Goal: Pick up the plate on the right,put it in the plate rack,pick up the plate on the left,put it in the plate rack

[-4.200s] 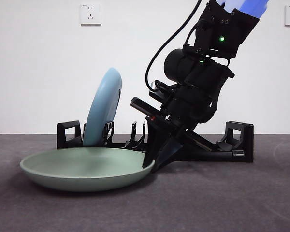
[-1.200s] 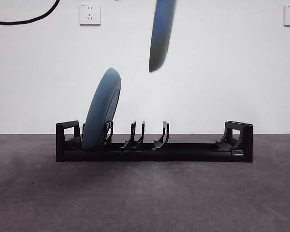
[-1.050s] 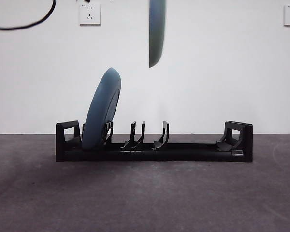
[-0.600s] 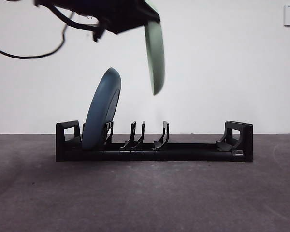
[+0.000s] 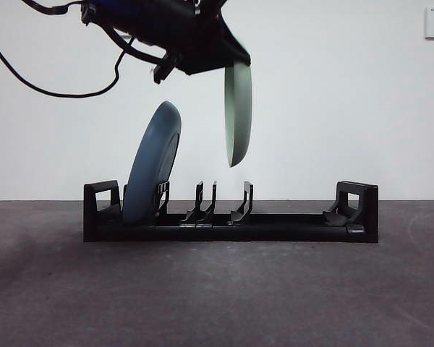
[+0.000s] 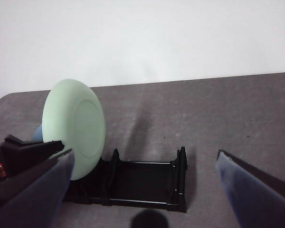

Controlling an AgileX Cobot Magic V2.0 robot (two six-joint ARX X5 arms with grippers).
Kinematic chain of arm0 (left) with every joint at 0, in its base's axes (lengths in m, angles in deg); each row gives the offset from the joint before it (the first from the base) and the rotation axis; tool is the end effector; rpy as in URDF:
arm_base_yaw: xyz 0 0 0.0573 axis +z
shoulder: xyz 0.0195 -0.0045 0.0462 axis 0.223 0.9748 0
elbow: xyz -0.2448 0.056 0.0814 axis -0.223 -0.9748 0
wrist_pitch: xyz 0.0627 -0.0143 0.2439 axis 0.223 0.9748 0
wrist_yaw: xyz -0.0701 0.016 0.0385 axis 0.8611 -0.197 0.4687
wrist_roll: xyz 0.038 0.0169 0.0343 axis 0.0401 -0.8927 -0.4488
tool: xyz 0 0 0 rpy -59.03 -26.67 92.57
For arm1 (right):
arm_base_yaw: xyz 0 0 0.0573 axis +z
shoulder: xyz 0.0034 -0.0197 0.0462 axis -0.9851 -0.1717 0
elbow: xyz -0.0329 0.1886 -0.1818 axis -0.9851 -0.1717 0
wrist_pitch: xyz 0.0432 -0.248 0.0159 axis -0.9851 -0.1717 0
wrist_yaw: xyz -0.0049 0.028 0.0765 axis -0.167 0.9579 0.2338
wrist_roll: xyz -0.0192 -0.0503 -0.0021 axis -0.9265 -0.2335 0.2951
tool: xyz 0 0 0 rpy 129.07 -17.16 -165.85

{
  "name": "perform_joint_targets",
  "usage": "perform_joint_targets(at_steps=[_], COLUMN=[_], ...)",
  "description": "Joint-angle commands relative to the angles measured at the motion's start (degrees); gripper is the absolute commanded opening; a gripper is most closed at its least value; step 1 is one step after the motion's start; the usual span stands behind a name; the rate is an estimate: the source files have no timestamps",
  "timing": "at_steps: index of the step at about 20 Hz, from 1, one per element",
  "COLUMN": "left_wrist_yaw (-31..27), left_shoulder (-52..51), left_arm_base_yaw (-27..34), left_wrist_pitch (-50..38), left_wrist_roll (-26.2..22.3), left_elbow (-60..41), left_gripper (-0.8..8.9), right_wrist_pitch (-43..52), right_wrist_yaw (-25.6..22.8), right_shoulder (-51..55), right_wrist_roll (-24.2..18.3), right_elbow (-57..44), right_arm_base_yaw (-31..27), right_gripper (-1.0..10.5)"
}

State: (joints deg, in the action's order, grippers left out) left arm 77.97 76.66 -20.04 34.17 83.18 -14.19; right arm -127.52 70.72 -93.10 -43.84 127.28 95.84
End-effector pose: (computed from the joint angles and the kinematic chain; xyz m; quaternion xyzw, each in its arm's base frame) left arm 0.3128 -0.2135 0.2870 -0.1530 0.1375 -0.4152 0.8862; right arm 0.1356 0.0372 0.4311 0.0584 0.1544 0.1092 0.9802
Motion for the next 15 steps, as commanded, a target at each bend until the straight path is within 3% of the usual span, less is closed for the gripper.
perform_joint_targets(at_steps=[1,15], left_wrist_yaw=[-0.3,-3.1], left_shoulder=[1.1,5.0], left_arm_base_yaw=[0.1,-0.1], left_wrist_pitch=[-1.1,5.6], left_wrist_roll=[-1.4,-6.3], left_elbow=[0.0,0.0], left_gripper=[-0.08,-0.03], right_wrist_pitch=[0.0,-0.2], right_wrist_yaw=[-0.1,-0.1], right_shoulder=[0.1,0.0], right_wrist_roll=[-0.5,-0.5], right_elbow=[-0.3,-0.3], right_arm_base_yaw=[0.0,0.0], right_gripper=[5.0,5.0])
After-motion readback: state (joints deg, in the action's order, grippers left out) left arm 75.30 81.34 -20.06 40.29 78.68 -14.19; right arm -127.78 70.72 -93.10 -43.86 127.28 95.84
